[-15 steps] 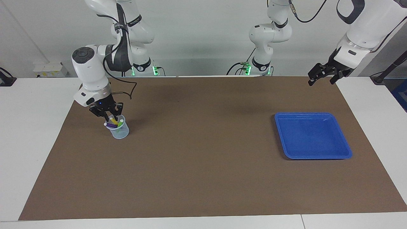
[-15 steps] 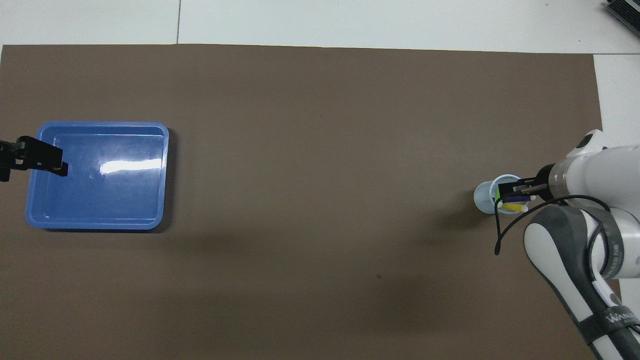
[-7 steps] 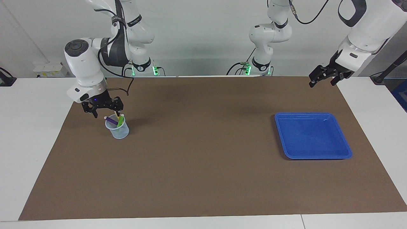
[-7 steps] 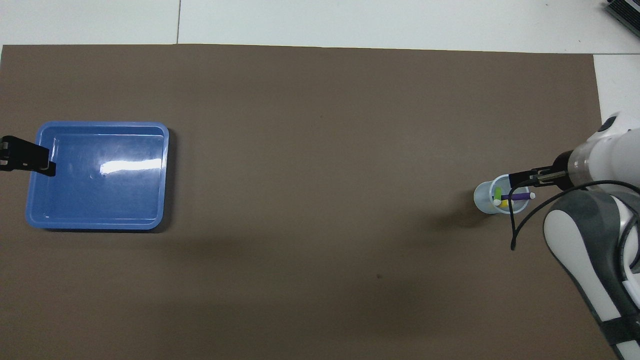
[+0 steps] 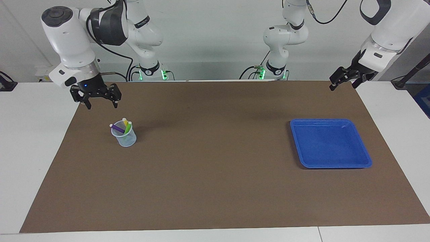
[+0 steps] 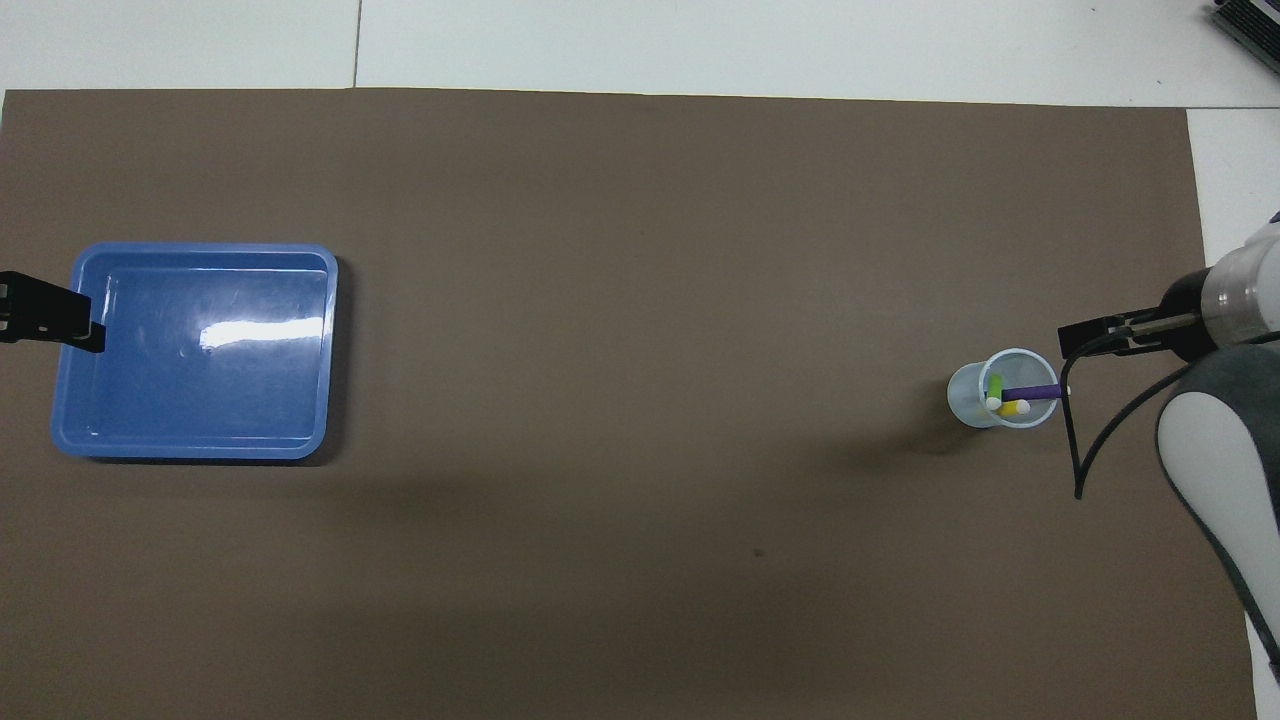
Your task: Transfer and insert pens with both arms
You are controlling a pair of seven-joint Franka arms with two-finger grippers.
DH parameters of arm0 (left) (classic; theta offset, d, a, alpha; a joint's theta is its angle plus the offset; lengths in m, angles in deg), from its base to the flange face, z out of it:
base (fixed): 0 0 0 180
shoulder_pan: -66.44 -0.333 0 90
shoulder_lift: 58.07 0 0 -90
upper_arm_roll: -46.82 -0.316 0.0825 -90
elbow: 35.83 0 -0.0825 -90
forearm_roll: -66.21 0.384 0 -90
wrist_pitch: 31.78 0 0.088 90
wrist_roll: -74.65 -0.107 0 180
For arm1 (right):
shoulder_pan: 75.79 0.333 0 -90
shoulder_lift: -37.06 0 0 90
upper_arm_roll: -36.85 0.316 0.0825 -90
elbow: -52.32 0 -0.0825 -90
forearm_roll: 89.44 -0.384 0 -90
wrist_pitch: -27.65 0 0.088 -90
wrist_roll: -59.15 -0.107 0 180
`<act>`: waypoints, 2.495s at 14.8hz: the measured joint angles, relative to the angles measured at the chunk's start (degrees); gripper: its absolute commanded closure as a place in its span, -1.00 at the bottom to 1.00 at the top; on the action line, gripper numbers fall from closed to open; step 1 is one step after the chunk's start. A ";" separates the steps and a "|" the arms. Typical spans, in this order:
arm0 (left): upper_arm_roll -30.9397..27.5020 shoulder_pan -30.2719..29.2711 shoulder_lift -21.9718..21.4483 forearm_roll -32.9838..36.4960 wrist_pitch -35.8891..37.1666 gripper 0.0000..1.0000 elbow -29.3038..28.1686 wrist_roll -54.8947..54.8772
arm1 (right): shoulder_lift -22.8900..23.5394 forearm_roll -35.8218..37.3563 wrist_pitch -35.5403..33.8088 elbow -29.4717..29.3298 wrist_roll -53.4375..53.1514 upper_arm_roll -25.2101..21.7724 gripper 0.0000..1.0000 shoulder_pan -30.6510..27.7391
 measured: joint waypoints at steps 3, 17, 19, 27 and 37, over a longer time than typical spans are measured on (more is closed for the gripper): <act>0.26 0.02 0.01 0.00 -0.25 -1.00 -0.01 0.00 | 0.00 -1.58 -3.72 -3.64 -0.08 0.00 -1.00 0.00; 5.35 0.19 0.01 0.31 -0.28 -1.00 -0.05 0.74 | 0.12 -3.54 -7.35 -7.08 -2.10 -10.35 -1.00 9.27; 5.24 0.16 0.01 0.42 -0.43 -1.00 -0.05 0.85 | 0.15 -3.54 -7.35 -7.44 -4.19 -10.55 -1.00 10.09; 4.64 0.11 0.01 0.53 -0.46 -1.00 -0.31 1.03 | 1.87 -3.76 -10.76 -11.68 -6.16 -11.76 -1.00 11.30; 4.89 0.19 0.00 0.53 -0.45 -1.00 -0.46 1.03 | 1.98 -3.76 -11.53 -11.86 -6.60 -12.40 -1.00 11.99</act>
